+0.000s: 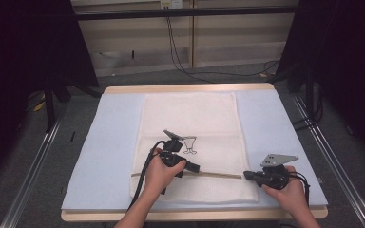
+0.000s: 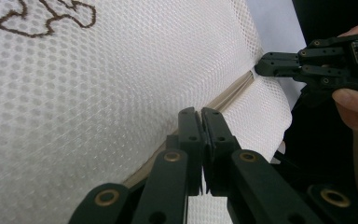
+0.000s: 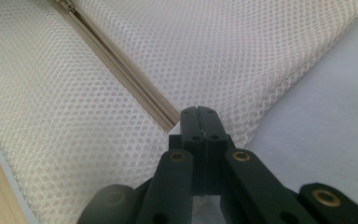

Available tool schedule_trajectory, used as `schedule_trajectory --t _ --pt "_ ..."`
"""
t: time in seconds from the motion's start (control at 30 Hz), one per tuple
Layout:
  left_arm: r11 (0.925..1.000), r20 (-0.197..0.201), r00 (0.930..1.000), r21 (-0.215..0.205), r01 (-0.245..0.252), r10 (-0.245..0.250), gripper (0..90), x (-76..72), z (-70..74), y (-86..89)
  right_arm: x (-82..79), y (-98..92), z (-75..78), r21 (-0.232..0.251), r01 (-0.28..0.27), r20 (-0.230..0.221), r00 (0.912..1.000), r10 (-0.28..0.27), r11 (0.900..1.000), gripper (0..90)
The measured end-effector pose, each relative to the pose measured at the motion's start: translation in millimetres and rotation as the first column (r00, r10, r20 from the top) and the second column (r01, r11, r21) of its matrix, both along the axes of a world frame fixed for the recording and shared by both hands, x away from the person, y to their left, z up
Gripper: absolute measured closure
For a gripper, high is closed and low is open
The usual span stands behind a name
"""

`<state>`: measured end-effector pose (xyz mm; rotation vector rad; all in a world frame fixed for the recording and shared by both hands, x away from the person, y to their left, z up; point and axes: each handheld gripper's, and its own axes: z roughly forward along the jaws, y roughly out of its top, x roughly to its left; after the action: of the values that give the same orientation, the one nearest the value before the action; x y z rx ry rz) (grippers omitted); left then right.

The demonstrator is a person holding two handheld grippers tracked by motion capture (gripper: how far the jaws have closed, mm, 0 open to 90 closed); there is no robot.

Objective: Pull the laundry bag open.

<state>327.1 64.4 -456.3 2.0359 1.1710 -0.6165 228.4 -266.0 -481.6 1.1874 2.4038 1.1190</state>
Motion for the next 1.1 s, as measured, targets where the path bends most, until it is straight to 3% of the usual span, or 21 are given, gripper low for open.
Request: schedule_trajectory --t 0.7,1.1 --pt "0.9992 -0.010 0.9993 -0.017 -0.037 0.036 87.7 1.5 4.0 32.6 0.4 -0.1 0.0 -0.001 -0.001 0.000 1.0000 0.001 1.000 90.0" --pt "0.9976 0.000 0.9978 -0.023 -0.066 0.066 87.7 0.7 4.7 63.2 0.8 -1.0 -0.6 0.016 0.004 -0.006 1.0000 -0.004 1.000 90.0"
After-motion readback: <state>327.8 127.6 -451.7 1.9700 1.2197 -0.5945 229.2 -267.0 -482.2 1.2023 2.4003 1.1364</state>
